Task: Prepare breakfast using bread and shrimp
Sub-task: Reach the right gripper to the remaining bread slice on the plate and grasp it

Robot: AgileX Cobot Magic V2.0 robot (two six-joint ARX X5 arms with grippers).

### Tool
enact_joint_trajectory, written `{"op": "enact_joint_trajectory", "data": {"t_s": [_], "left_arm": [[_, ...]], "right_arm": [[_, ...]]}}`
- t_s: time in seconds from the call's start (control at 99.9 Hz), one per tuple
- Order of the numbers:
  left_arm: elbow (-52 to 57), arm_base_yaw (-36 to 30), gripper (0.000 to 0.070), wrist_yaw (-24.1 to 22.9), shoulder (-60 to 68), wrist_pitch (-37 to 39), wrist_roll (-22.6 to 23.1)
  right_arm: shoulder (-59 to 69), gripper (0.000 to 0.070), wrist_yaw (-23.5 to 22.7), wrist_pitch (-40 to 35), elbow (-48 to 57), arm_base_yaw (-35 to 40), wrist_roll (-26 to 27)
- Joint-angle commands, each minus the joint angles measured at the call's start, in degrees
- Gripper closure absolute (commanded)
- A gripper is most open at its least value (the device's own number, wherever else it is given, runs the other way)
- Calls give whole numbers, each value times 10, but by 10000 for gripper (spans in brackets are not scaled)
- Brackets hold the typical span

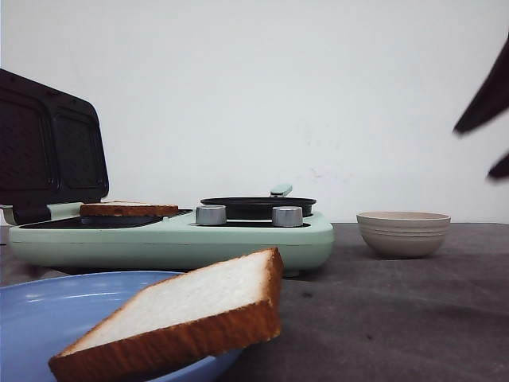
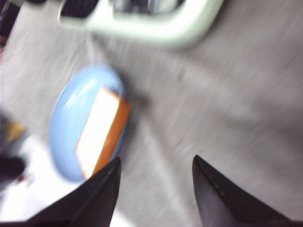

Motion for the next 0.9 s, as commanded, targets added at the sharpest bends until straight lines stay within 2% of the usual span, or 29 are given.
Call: {"op": "enact_joint_trajectory", "data": {"t_s": [0.0, 0.1, 0.29, 0.641, 0.891], "left_arm": [[-6, 0, 298, 1, -3, -7, -5], [-21, 0, 298, 1, -9, -17, -4], [-42, 0, 298, 1, -9, -17, -4], [-45, 0, 298, 1, -9, -21, -4], [-45, 0, 298, 1, -9, -21, -4]], "right_arm": [[12, 393, -35, 43, -20, 11, 49], [38, 350, -62, 113, -63, 36, 100], [88, 350, -62, 211, -104, 104, 163], [188, 350, -26, 367, -104, 254, 262], [233, 352, -14, 461, -104, 303, 318]]}}
